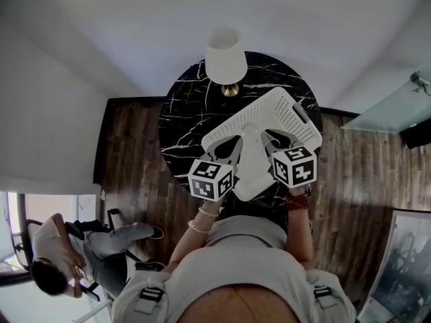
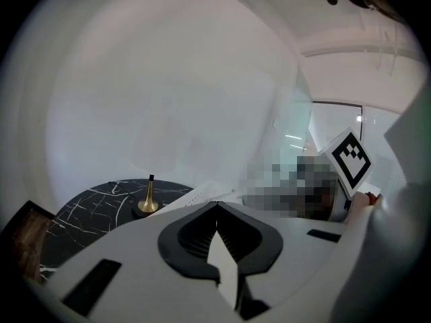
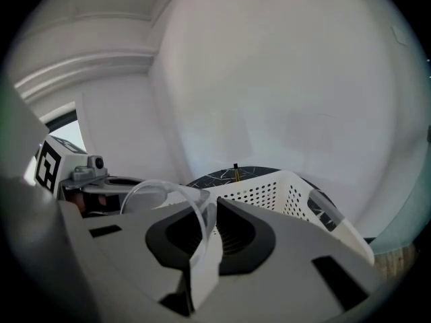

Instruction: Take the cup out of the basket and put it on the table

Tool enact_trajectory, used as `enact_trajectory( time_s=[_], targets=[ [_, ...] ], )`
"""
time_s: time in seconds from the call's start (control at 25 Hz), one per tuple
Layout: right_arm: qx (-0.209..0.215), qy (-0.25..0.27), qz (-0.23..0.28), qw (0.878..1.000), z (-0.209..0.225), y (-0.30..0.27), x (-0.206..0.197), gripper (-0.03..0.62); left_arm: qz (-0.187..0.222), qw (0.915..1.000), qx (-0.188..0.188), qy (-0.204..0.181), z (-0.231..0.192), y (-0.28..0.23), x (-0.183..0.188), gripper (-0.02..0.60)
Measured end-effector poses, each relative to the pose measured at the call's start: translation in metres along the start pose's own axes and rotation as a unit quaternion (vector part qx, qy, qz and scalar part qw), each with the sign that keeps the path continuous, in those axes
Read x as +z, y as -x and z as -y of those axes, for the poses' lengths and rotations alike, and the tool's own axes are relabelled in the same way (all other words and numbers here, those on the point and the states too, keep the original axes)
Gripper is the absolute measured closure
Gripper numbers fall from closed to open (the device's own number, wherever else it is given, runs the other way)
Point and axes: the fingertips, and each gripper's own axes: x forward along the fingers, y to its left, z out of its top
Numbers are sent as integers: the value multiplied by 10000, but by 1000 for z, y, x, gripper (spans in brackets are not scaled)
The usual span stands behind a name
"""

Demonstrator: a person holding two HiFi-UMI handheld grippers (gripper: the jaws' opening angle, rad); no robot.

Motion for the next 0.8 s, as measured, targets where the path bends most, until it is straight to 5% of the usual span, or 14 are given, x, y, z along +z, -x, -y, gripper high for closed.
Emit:
enact_trajectory(
  time_s=[0.8],
  targets=[
    [-104,-182,728,9971,-16,30,26,554,144,9997,-120,-177,13,17,11,575]
  ],
)
